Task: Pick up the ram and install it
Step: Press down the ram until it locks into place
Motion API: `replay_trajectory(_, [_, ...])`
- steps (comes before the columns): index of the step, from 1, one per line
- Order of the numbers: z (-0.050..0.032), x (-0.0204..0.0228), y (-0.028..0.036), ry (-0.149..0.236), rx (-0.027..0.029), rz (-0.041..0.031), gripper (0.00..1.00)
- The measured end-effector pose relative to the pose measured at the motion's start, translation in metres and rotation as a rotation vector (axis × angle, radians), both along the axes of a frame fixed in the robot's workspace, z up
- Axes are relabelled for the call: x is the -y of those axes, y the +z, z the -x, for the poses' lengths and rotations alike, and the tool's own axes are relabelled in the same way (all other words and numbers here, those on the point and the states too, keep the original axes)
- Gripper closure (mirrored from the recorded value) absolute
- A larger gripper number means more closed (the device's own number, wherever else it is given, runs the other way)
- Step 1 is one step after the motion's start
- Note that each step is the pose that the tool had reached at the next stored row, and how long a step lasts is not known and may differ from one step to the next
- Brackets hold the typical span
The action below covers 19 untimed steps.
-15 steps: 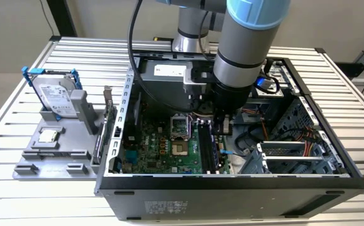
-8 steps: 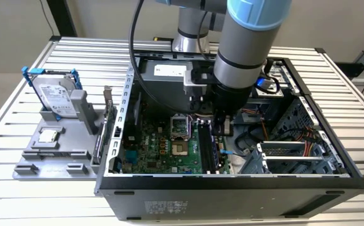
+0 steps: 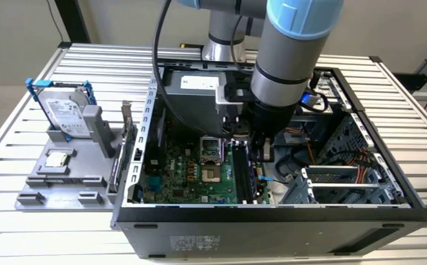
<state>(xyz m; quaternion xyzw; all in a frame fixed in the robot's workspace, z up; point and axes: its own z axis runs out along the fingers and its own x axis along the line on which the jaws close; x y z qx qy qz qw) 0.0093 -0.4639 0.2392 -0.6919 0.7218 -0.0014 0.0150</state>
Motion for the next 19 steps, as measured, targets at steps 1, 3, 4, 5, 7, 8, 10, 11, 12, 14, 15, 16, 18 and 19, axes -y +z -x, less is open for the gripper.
replay_trajectory(1, [0.0000,0.0003,-0.0006,0.001,0.0000,0.0000,1.00])
replay_trajectory(3, [0.0000,0.0006,-0.0012,0.002,0.0001,-0.0002,1.00])
replay_trajectory(4, [0.0000,0.0006,-0.0012,0.002,0.0000,-0.0001,1.00])
replay_trajectory(5, [0.0000,0.0006,-0.0012,0.002,0.0000,-0.0001,1.00])
replay_trajectory(7, [0.0000,0.0010,-0.0011,0.002,-0.0004,0.0001,1.00])
replay_trajectory(8, [-0.0002,0.0013,-0.0012,0.002,-0.0011,0.0000,1.00])
replay_trajectory(10, [-0.0002,0.0016,-0.0012,0.002,-0.0015,-0.0001,1.00])
replay_trajectory(11, [-0.0002,0.0016,-0.0012,0.002,-0.0016,-0.0001,1.00])
replay_trajectory(12, [-0.0002,0.0016,-0.0012,0.002,-0.0016,-0.0001,1.00])
replay_trajectory(14, [-0.0002,0.0016,-0.0012,0.002,-0.0016,-0.0001,1.00])
replay_trajectory(15, [-0.0002,0.0017,-0.0012,0.002,-0.0016,-0.0001,1.00])
replay_trajectory(16, [-0.0002,0.0020,-0.0014,0.002,-0.0016,-0.0002,1.00])
replay_trajectory(18, [-0.0002,0.0023,-0.0016,0.002,-0.0016,-0.0001,1.00])
replay_trajectory(19, [-0.0002,0.0024,-0.0016,0.002,-0.0017,0.0003,1.00])
